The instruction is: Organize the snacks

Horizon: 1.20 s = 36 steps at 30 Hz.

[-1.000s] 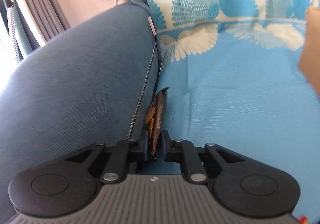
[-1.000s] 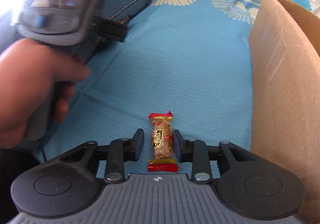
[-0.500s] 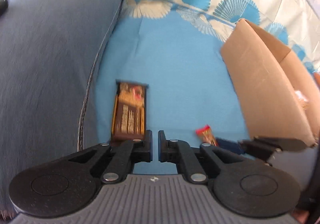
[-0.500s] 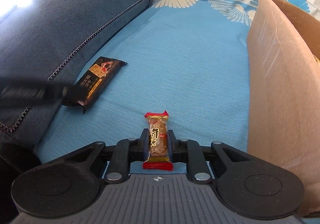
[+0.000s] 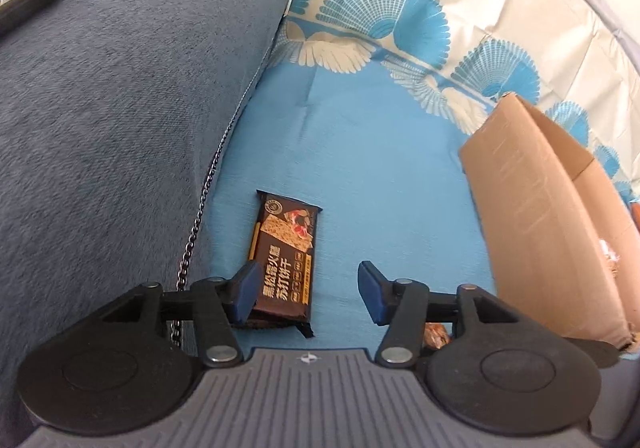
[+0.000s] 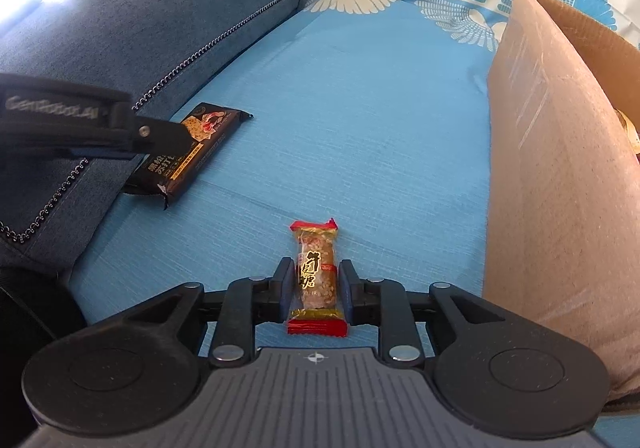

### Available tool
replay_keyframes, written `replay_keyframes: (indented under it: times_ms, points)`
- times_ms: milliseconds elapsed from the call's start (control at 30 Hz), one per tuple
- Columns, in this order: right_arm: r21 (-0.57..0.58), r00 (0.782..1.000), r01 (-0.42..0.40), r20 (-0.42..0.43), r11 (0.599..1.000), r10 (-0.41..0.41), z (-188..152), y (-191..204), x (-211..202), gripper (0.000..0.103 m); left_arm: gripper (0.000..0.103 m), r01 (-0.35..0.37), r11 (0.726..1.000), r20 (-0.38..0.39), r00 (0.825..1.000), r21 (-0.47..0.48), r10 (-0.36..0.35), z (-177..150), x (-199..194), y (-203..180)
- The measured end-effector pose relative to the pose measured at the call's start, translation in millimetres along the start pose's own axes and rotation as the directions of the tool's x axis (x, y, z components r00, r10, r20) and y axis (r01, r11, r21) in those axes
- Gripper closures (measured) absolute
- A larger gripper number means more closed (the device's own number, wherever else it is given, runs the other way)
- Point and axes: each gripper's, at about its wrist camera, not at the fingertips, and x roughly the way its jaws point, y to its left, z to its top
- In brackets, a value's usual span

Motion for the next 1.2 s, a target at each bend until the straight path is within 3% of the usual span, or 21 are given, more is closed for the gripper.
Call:
replay_keyframes:
  times_ms: [267,1000,1033,1133,1200]
  points:
    - [-0.013,1.0,0.002,-0.003,1.0,-0.002,-2,2,0,0.068,0.037,-0.1,0.994,-0.018,0.995,0.037,0.1,8,28,-9]
    - [-0.03,1.0,-0.004,0.003,1.0,0.004,-5,1,-2,0.064,0.03,-0.148,0.984,-0.083,0.984,0.103,0.157,9,53,-20]
    - [-0.034,1.0,-0.002,0.005,0.999,0.002,-5,2,-2,0.064,0.03,-0.147,0.984,-0.087,0.984,0.103,0.157,9,53,-20]
    - [-0.048,1.0,0.007,0.015,0.999,-0.006,-5,3,-3,0.08,0.031,-0.147,0.984,-0.091,0.983,0.101,0.157,9,54,-19]
    - [-0.045,0.999,0.022,0.028,0.999,-0.02,-4,3,-5,0.082,0.032,-0.152,0.983,-0.093,0.982,0.105,0.162,9,54,-19]
